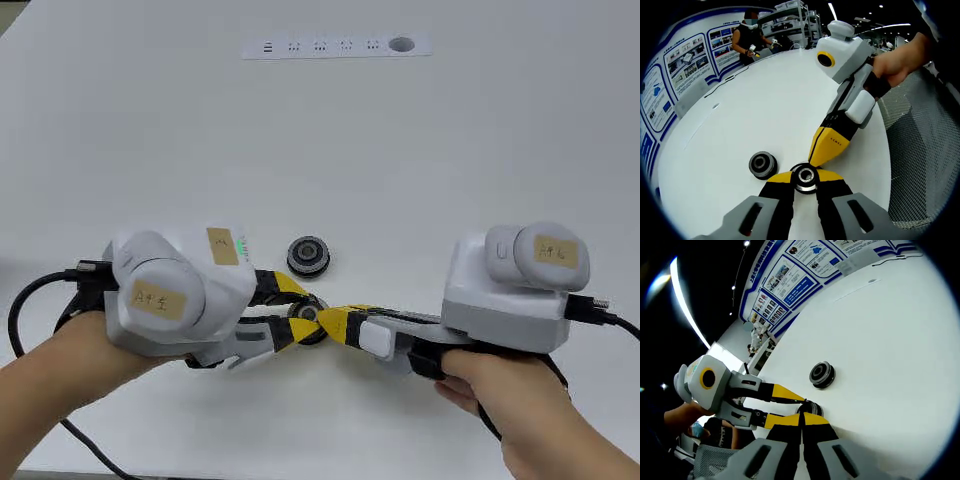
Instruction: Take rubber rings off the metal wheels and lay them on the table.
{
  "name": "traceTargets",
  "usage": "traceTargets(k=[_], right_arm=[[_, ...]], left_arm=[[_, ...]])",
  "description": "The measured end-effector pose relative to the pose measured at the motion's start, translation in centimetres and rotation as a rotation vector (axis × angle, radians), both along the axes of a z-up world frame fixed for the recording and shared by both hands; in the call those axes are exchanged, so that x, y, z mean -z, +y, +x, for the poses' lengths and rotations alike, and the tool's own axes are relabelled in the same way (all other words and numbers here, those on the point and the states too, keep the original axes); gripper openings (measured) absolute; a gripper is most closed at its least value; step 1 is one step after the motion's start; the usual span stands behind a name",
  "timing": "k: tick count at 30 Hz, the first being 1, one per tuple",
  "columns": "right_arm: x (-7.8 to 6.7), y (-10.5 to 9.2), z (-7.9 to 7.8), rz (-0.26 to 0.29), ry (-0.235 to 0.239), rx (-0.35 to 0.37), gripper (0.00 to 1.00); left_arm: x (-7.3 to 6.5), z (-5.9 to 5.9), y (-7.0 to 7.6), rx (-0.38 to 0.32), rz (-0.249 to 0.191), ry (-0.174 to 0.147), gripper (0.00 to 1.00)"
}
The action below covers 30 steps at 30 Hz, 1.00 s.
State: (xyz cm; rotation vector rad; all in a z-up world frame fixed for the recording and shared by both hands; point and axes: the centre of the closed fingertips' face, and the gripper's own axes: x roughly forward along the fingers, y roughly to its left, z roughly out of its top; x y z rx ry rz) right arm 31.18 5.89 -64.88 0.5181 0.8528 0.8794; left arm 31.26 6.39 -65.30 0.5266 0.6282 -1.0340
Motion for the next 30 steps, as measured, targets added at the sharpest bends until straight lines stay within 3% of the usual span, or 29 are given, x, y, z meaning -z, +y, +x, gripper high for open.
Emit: traceTargets(k=[6,13,18,24,30], right_arm=[[0.0,0.3,0.0,0.001,-0.002,-0.003,0.01],[0.0,0.6,-0.3,0.003,0.002,-0.014,0.01],[-0.6,1.1,-0.4,0.041,0.009,-0.016,0.01],[-2.3,0.8,0.5,0.121,0.024,0.040,0.01],[-2.3,-1.2,1.7,0.141,0.044,0.118,0.01]], left_arm=[[-0.6,-0.2,0.7,-0.032,-0.017,0.010,0.21],[-1.2,-0.2,2.1,-0.091,-0.028,0.000,0.22],[-1.8,-0.1,2.9,-0.125,-0.035,-0.010,0.23],[-2.5,0.1,3.3,-0.156,-0.056,-0.021,0.23],[-2.7,0.1,2.9,-0.157,-0.062,-0.026,0.23]])
